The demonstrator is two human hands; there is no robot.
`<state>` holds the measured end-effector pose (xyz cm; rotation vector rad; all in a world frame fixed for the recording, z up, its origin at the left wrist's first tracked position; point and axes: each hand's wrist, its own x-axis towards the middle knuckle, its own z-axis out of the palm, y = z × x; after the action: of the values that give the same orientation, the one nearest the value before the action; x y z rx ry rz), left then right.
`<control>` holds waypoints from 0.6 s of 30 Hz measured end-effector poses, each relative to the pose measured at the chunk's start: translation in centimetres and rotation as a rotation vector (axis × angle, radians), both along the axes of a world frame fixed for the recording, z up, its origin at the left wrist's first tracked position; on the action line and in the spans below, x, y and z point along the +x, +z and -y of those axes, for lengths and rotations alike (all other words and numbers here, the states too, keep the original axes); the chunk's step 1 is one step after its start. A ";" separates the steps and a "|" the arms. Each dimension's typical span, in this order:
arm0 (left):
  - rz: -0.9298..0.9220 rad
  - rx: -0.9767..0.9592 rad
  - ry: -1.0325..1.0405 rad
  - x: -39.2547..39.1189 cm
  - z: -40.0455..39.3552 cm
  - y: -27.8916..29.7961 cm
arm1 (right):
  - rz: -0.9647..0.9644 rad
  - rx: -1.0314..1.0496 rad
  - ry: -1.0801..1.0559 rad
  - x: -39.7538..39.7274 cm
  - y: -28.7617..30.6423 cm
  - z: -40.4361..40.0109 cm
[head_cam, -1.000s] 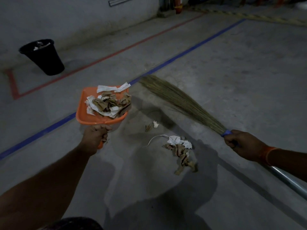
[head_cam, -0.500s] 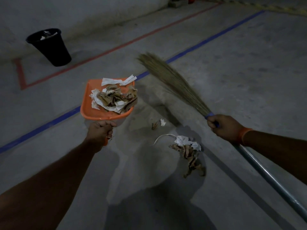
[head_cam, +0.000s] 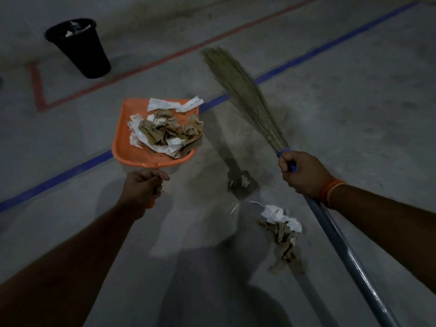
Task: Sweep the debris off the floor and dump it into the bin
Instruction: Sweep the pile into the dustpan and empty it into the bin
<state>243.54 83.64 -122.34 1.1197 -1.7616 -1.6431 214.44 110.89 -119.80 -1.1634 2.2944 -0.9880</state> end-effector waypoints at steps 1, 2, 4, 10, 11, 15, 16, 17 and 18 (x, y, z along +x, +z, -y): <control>0.005 0.015 0.023 0.1 0.0 1.5 | -0.014 -0.019 -0.005 0.0 1.4 0.6; 0.015 0.032 0.043 0.4 0.1 3.1 | -0.035 -0.033 -0.002 0.1 3.1 1.2; 0.033 0.059 0.059 1.0 0.5 6.6 | -0.066 -0.046 0.014 0.3 6.9 2.9; 0.039 0.143 0.077 4.0 5.1 19.5 | -0.011 -0.046 0.068 2.1 20.7 12.1; 0.038 0.154 0.087 4.3 6.2 21.7 | -0.006 -0.034 0.076 2.5 23.2 13.9; 0.039 0.130 0.082 5.8 12.2 29.7 | 0.012 0.024 0.093 3.7 31.8 22.3; 0.026 0.137 0.087 5.8 14.1 31.3 | 0.015 0.028 0.089 3.8 33.5 24.6; 0.018 0.141 0.098 5.6 16.2 32.8 | 0.014 0.031 0.093 3.8 34.8 27.0; 0.016 0.136 0.110 5.3 18.3 34.0 | 0.014 0.031 0.100 3.5 35.9 29.3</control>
<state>248.80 65.32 -88.35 1.2704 -1.5877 -1.7120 217.96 81.58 -83.87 -1.2415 2.2092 -0.9171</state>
